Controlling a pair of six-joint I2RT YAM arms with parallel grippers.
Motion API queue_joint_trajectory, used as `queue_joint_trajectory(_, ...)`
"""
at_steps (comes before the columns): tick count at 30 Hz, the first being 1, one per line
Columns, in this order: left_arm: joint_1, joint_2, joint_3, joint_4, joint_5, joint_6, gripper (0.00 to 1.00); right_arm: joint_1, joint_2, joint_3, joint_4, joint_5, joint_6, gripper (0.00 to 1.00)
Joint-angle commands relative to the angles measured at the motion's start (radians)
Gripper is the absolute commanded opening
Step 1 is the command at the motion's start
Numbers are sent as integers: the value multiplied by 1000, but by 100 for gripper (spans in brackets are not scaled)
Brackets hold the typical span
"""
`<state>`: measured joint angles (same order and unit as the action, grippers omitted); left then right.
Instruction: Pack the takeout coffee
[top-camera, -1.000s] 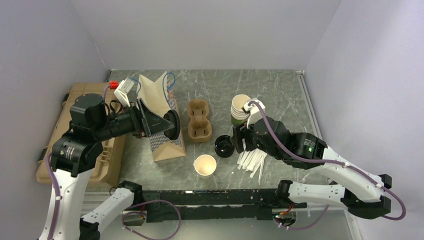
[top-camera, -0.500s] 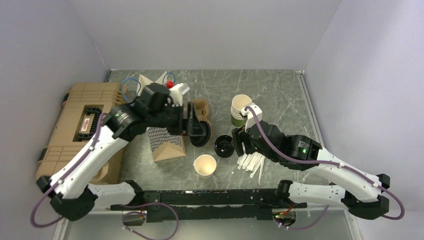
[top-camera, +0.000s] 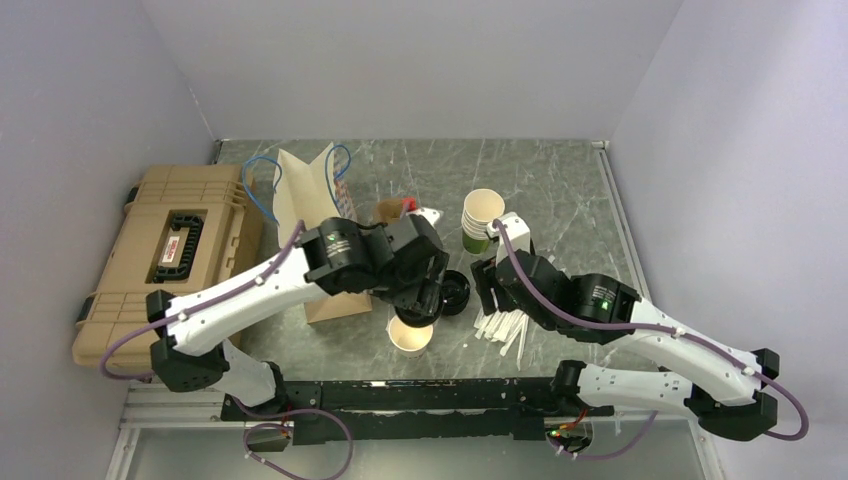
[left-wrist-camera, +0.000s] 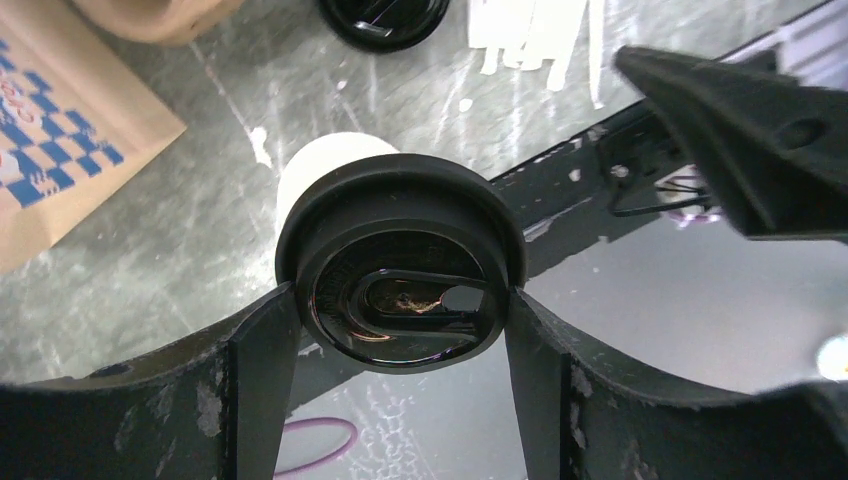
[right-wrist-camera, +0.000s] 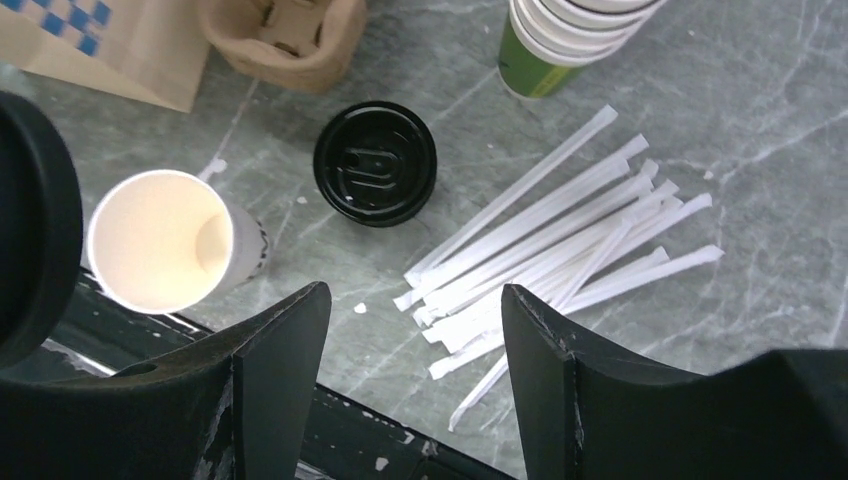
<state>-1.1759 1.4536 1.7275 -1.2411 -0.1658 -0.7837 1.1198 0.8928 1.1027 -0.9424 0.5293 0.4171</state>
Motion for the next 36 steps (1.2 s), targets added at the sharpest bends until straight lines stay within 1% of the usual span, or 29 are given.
queue_joint_trajectory(1, -69, 36, -3, -115, -134, -111, 30, -3, -13, -19, -49, 61, 44, 68)
queue_joint_trajectory(4, -105, 46, -28, -144, -169, -167, 30, -3, -36, -34, -56, 60, 56, 68)
queue_joint_trajectory(8, -122, 40, -90, -129, -154, -208, 30, -3, -65, -50, -59, 58, 66, 68)
queue_joint_trajectory(12, -122, 34, -139, -84, -147, -205, 32, -3, -70, -51, -59, 57, 69, 68)
queue_joint_trajectory(18, -118, 106, -139, -90, -143, -193, 34, -3, -91, -41, -67, 41, 77, 68)
queue_joint_trajectory(25, -46, 78, -239, 53, -64, -149, 34, -3, -106, -33, -79, 27, 87, 68)
queue_joint_trajectory(29, -10, 71, -261, 81, -37, -124, 34, -3, -108, -37, -75, 26, 87, 68)
queue_joint_trajectory(36, 13, 75, -300, 118, 1, -107, 34, -3, -97, -33, -71, 24, 84, 68)
